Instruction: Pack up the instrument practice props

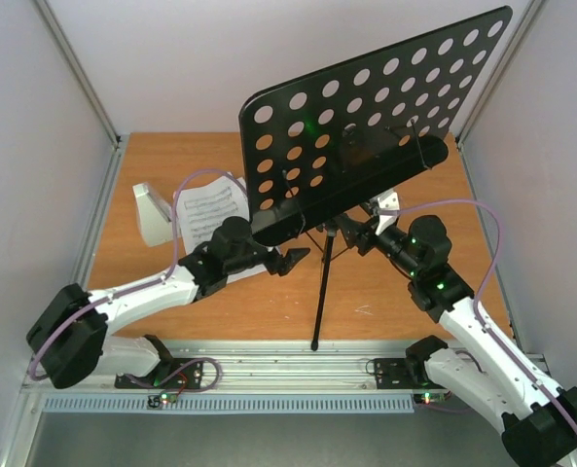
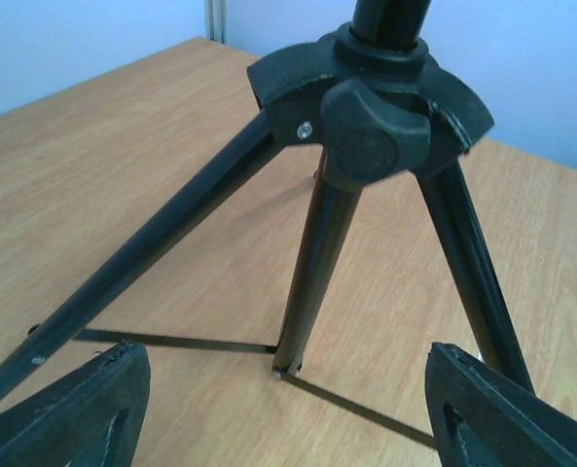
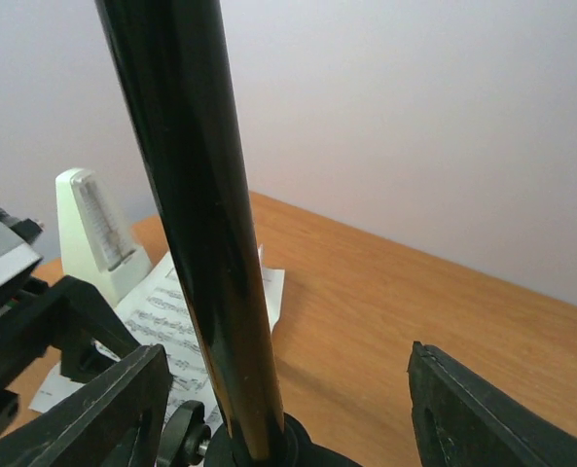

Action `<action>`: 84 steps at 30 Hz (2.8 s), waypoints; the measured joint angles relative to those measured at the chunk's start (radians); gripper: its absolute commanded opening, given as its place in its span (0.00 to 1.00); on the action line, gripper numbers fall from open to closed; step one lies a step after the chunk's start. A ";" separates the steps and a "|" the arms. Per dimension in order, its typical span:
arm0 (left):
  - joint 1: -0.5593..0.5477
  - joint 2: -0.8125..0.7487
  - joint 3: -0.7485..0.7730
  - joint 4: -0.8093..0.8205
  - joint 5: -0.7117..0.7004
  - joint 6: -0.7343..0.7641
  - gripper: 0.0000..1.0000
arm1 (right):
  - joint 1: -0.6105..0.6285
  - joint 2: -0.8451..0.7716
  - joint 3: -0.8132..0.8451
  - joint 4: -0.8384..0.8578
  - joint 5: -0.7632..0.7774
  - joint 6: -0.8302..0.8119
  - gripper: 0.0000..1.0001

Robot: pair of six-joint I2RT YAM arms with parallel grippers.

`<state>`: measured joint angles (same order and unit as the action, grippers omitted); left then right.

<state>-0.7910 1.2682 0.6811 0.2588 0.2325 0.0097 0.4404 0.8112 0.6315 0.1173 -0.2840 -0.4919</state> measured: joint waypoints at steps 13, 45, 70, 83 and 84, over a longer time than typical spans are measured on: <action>0.000 0.108 0.064 0.192 0.024 0.113 0.66 | 0.000 -0.116 -0.031 -0.070 0.029 0.032 0.70; 0.000 0.199 0.178 0.188 0.146 0.155 0.40 | 0.000 -0.229 -0.046 -0.211 0.068 0.058 0.72; -0.001 0.205 0.253 0.041 0.175 -0.078 0.11 | 0.000 -0.268 -0.048 -0.240 0.105 0.068 0.72; 0.031 0.229 0.309 -0.045 0.263 -0.428 0.12 | 0.000 -0.269 -0.050 -0.244 0.108 0.074 0.73; 0.034 0.231 0.311 -0.045 0.270 -0.451 0.12 | 0.000 -0.269 -0.050 -0.245 0.108 0.075 0.73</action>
<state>-0.7574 1.4994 0.9920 0.2142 0.5026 -0.4416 0.4404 0.5423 0.5816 -0.1280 -0.1757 -0.4168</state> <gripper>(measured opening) 0.278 0.725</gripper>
